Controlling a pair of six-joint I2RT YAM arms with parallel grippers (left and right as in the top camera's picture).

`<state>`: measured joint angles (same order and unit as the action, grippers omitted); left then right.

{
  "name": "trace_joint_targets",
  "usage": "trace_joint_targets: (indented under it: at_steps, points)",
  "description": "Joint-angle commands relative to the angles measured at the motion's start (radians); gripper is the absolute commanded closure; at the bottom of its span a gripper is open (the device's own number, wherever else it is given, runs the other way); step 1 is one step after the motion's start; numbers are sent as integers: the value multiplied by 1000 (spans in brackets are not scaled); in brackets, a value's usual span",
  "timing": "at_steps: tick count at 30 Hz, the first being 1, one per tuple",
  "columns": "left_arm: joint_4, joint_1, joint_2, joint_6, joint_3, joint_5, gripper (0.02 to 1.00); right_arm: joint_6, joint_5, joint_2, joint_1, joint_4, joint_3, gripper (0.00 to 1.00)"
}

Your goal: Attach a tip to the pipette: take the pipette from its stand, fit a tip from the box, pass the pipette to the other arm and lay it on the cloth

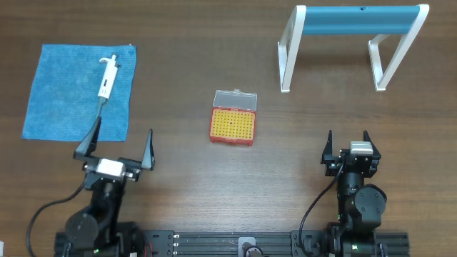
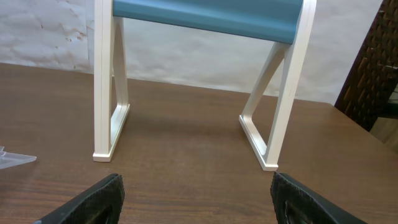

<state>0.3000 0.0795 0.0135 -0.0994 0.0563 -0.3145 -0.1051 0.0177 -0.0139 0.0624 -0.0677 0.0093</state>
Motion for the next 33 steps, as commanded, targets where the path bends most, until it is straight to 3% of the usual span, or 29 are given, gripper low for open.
trace_joint_targets:
  at_steps: [1, 9, 15, 18, 33]
  points:
    - [-55, -2, -9, 18, -51, 74, 20, 23, 8, 8, -7, -2, -5, 224]
    - [-368, -3, -9, 36, -51, 119, 20, 23, 8, 8, -7, -2, -5, 222]
    - [-372, -50, -9, 54, -51, 193, 23, 23, 8, 8, -7, -2, -5, 224]
    - [-380, -67, -9, 138, -51, 324, 23, 23, 8, 8, -7, -2, -5, 224]
    - [-379, -68, -9, 147, -51, 337, 20, 23, 8, 8, -7, -2, -5, 218]
